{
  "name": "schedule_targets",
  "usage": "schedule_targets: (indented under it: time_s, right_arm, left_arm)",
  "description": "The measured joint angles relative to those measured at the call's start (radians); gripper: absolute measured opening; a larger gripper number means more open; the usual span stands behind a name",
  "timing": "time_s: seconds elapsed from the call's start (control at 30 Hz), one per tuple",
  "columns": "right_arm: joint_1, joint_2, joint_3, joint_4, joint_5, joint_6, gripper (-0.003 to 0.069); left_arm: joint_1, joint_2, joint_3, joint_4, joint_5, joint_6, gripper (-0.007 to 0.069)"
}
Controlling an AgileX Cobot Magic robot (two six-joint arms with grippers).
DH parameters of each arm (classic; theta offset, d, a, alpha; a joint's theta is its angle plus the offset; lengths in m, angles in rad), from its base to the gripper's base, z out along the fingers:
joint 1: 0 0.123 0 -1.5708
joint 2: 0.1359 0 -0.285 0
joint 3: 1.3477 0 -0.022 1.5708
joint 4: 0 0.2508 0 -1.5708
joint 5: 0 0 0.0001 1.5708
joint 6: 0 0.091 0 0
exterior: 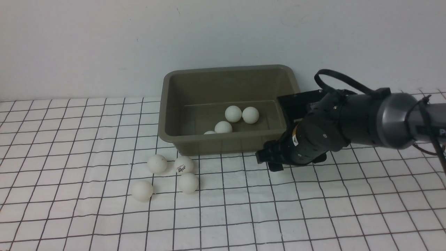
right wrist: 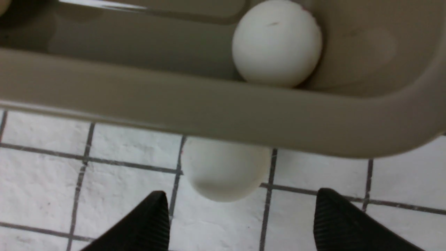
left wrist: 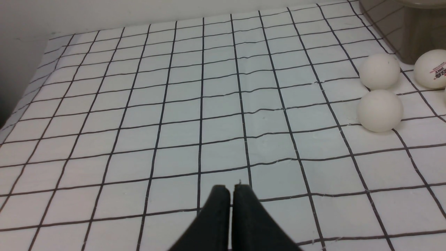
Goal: Put the table tennis balls into the box on the white checkered tablecloth.
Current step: 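Reach for and grasp a ping pong ball on the table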
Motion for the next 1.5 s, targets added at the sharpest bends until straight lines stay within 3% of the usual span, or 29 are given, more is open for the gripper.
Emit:
schedule_targets:
  time_s: [1.07, 1.3, 1.5]
  right_arm:
    - [-0.004, 0.043, -0.002, -0.004, -0.119, 0.001, 0.0501]
    - [-0.004, 0.087, -0.044, -0.005, -0.118, 0.001, 0.0501]
    - [-0.004, 0.123, -0.108, 0.013, -0.018, 0.007, 0.0501]
  left_arm:
    - [0.000, 0.000, 0.000, 0.000, 0.000, 0.000, -0.0004]
    - [0.000, 0.000, 0.000, 0.000, 0.000, 0.000, -0.0004]
    - [0.000, 0.000, 0.000, 0.000, 0.000, 0.000, -0.0004]
